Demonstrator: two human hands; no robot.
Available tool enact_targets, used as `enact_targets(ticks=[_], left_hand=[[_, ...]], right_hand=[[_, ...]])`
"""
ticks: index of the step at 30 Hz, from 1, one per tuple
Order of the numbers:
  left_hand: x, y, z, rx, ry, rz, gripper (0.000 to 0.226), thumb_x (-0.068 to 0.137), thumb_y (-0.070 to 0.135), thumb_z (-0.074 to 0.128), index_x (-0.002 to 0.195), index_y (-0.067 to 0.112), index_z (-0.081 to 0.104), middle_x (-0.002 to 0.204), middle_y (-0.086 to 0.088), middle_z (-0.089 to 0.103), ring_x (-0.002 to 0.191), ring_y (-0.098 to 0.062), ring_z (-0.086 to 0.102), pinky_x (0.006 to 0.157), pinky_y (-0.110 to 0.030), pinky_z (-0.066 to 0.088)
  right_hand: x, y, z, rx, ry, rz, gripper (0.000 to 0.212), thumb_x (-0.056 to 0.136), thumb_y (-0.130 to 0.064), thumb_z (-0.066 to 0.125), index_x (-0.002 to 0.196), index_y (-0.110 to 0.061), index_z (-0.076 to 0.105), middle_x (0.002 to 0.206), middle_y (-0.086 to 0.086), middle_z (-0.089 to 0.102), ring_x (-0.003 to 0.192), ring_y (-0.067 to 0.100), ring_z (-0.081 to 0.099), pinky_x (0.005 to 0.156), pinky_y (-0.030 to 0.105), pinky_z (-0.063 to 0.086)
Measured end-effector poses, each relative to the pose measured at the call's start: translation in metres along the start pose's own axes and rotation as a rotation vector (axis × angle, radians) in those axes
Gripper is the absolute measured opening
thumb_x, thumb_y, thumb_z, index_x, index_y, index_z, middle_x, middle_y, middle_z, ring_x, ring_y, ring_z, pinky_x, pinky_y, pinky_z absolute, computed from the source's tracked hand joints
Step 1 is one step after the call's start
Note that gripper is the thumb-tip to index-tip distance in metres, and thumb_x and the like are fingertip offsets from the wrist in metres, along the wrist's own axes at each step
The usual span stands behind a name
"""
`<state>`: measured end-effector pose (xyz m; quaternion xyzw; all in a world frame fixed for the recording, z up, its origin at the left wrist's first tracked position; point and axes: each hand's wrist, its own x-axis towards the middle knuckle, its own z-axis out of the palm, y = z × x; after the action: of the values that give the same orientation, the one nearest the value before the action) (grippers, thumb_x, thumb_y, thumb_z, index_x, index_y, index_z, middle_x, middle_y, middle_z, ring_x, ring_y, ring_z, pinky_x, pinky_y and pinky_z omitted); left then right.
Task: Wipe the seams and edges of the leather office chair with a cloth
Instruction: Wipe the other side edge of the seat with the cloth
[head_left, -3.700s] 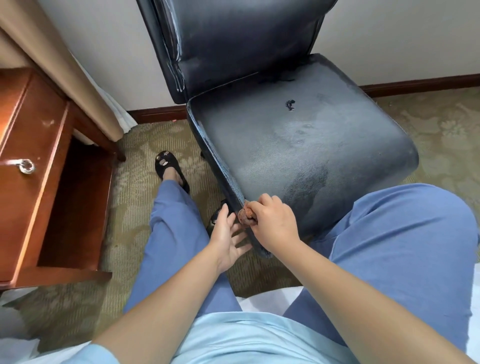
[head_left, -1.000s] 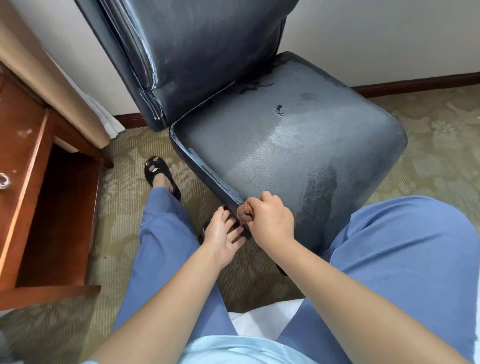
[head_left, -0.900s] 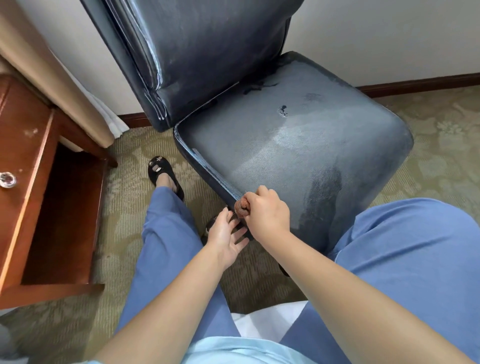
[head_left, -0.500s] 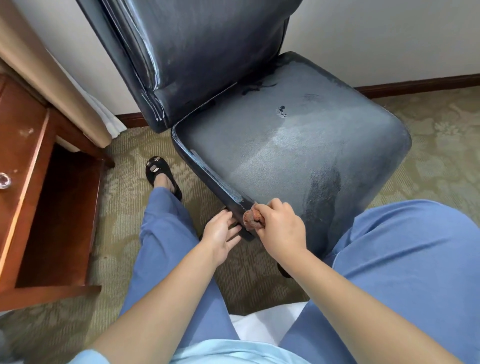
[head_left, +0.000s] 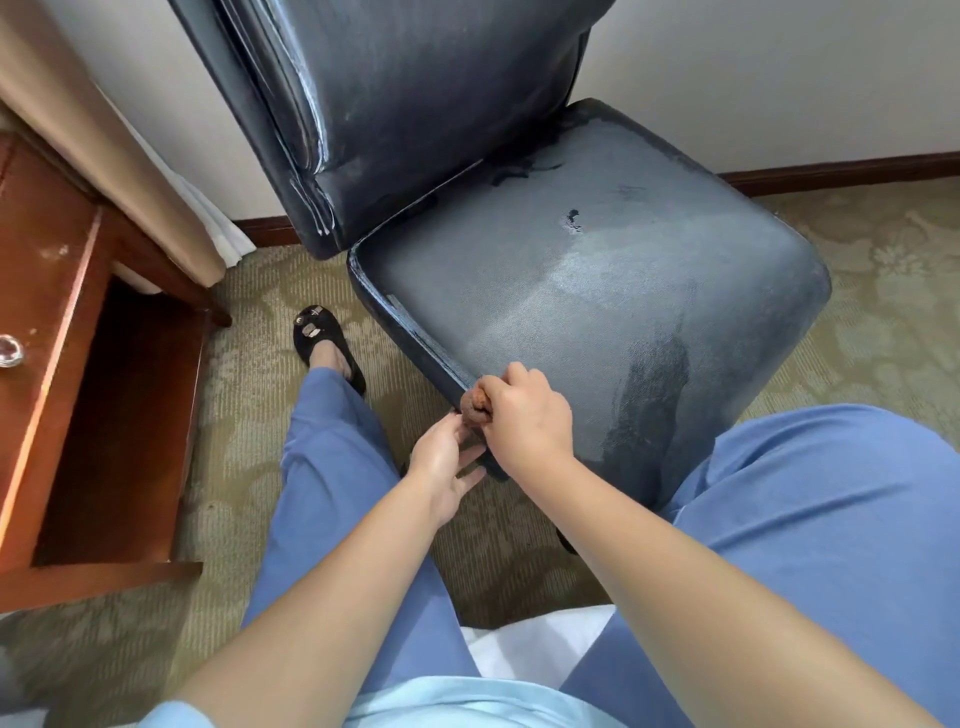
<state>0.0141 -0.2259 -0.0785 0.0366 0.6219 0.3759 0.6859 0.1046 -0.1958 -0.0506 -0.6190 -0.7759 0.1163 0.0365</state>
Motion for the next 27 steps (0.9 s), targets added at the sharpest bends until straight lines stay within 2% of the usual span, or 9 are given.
enact_targets(ticks=[4,7,9,13,15,20,22,25,27], left_hand=[[-0.005,0.003,0.001,-0.020,-0.010,-0.024,0.032,0.104,0.027,0.035,0.130,0.019,0.052,0.121,0.003,0.060,0.115,-0.022,0.055,0.098,-0.040,0.041],[-0.008,0.003,0.003,-0.012,-0.019,-0.020,0.027,0.105,0.027,0.031,0.120,0.023,0.054,0.125,0.002,0.057,0.123,-0.022,0.052,0.101,-0.039,0.038],[-0.008,-0.001,0.004,-0.012,-0.026,-0.020,0.032,0.105,0.028,0.030,0.126,0.022,0.053,0.133,0.003,0.056,0.121,-0.021,0.053,0.100,-0.038,0.038],[-0.010,-0.008,0.008,-0.019,-0.027,-0.030,0.032,0.105,0.033,0.029,0.121,0.024,0.055,0.133,0.003,0.058,0.110,-0.019,0.056,0.097,-0.038,0.039],[-0.011,-0.008,0.009,-0.032,-0.028,-0.028,0.033,0.105,0.035,0.027,0.116,0.025,0.056,0.131,0.002,0.059,0.107,-0.019,0.057,0.094,-0.038,0.041],[-0.012,-0.007,0.006,-0.038,-0.050,-0.050,0.041,0.105,0.041,0.025,0.125,0.023,0.056,0.125,0.002,0.060,0.093,-0.017,0.061,0.082,-0.036,0.047],[-0.009,-0.005,0.003,-0.045,-0.045,-0.064,0.045,0.104,0.044,0.025,0.130,0.021,0.054,0.129,0.000,0.059,0.097,-0.018,0.061,0.084,-0.037,0.046],[-0.001,-0.004,0.003,-0.061,-0.051,-0.081,0.052,0.103,0.048,0.025,0.141,0.020,0.046,0.140,-0.005,0.053,0.109,-0.023,0.058,0.101,-0.041,0.043],[0.000,-0.005,0.004,-0.100,-0.064,-0.089,0.056,0.102,0.051,0.025,0.146,0.020,0.039,0.145,-0.007,0.048,0.119,-0.027,0.056,0.110,-0.044,0.037]], right_hand=[[-0.019,0.015,0.003,-0.022,0.071,-0.010,0.036,0.044,-0.020,0.086,0.076,-0.020,0.070,0.070,0.003,0.054,0.060,0.028,0.056,0.045,0.025,0.030],[-0.034,0.027,0.005,-0.026,0.070,-0.011,0.043,0.039,-0.022,0.089,0.078,-0.021,0.070,0.069,0.002,0.054,0.059,0.027,0.055,0.040,0.027,0.038],[-0.037,0.030,0.003,-0.027,0.059,0.014,0.041,0.045,-0.021,0.087,0.082,-0.020,0.071,0.073,0.003,0.056,0.064,0.028,0.057,0.043,0.028,0.039],[-0.026,0.023,0.001,-0.025,-0.009,0.028,0.025,0.082,-0.023,0.063,0.107,-0.019,0.062,0.102,0.005,0.054,0.099,0.028,0.052,0.064,0.032,0.032],[-0.016,0.017,0.000,-0.020,-0.010,0.025,0.021,0.087,-0.024,0.056,0.106,-0.018,0.061,0.104,0.004,0.053,0.101,0.028,0.050,0.065,0.031,0.027],[0.005,0.003,0.001,-0.031,-0.033,-0.006,0.020,0.088,-0.021,0.053,0.107,-0.016,0.058,0.108,0.004,0.050,0.103,0.027,0.048,0.065,0.031,0.026],[0.004,0.002,0.005,-0.038,0.052,-0.015,0.017,0.080,-0.019,0.062,0.097,-0.016,0.062,0.098,0.005,0.053,0.094,0.029,0.052,0.061,0.031,0.026],[-0.001,0.005,0.008,-0.071,0.113,-0.013,0.028,0.050,-0.017,0.083,0.070,-0.018,0.065,0.070,0.003,0.054,0.060,0.027,0.055,0.048,0.024,0.023],[-0.003,0.010,0.010,-0.074,0.151,-0.021,0.032,0.042,-0.019,0.086,0.067,-0.018,0.066,0.065,0.003,0.054,0.054,0.026,0.053,0.046,0.022,0.023]])
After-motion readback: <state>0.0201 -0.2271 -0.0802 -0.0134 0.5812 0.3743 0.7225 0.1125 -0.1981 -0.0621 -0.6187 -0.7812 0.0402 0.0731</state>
